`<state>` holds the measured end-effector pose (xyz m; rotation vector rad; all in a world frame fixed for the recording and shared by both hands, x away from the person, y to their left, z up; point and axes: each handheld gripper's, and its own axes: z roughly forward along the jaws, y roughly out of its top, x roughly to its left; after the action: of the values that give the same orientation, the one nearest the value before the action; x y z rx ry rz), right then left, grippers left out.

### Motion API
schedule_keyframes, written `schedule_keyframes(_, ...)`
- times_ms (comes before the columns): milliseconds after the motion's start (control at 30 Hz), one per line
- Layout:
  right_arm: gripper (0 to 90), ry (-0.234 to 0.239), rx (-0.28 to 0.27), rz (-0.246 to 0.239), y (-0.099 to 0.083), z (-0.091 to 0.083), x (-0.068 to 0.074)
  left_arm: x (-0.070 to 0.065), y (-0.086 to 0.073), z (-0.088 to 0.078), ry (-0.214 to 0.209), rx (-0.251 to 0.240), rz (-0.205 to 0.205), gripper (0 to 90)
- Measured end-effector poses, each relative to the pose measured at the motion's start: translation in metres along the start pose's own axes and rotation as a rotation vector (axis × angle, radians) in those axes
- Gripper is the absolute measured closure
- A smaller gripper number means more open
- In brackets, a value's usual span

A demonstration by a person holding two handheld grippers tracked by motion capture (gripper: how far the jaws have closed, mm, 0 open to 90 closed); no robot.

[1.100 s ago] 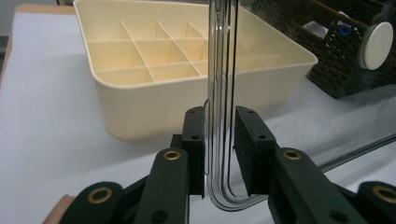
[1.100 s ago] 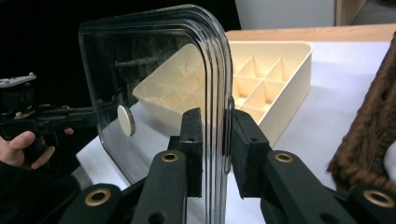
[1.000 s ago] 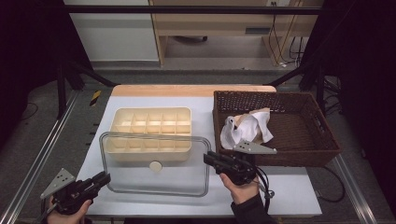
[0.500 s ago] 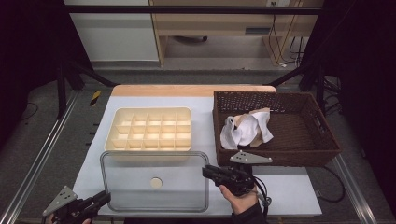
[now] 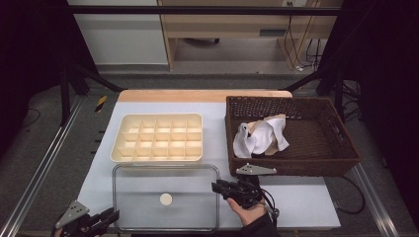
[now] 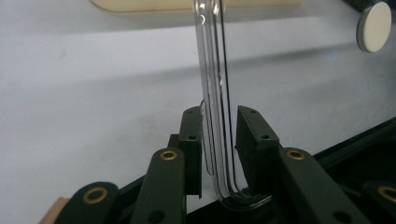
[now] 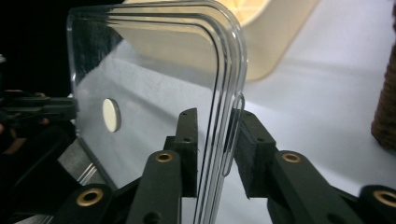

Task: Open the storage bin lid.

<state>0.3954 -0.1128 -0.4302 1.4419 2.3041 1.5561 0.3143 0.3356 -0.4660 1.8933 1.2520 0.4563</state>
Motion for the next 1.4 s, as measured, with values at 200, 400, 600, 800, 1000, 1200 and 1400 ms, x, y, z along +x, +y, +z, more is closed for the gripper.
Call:
schedule_keyframes(200, 66.4, -0.040, 0.017, -0.015, -0.003, 0.010, -0.003, 0.000, -0.001, 0.004, -0.001, 0.017, -0.004, 67.6)
schedule_keyframes(400, 61.4, -0.087, 0.055, -0.036, -0.007, 0.019, -0.004, -0.001, -0.001, 0.007, -0.005, 0.048, 0.000, 65.3)
schedule_keyframes(600, 56.5, -0.116, 0.087, -0.046, -0.010, 0.026, -0.006, -0.005, 0.000, 0.010, -0.007, 0.080, 0.000, 62.1)
schedule_keyframes(800, 52.9, -0.126, 0.106, -0.048, -0.011, 0.033, -0.009, -0.010, 0.000, 0.012, 0.018, 0.099, 0.021, 58.4)
schedule_keyframes(1000, 48.7, -0.143, 0.128, -0.052, -0.012, 0.042, -0.012, -0.009, 0.001, 0.015, 0.005, 0.121, 0.009, 54.9)
schedule_keyframes(1200, 46.0, -0.166, 0.141, -0.071, -0.013, 0.047, -0.012, -0.011, 0.003, 0.017, 0.027, 0.120, 0.030, 53.4)
schedule_keyframes(1400, 43.8, -0.247, 0.135, -0.145, -0.016, 0.053, -0.012, -0.009, 0.005, 0.020, 0.030, 0.114, 0.027, 49.4)
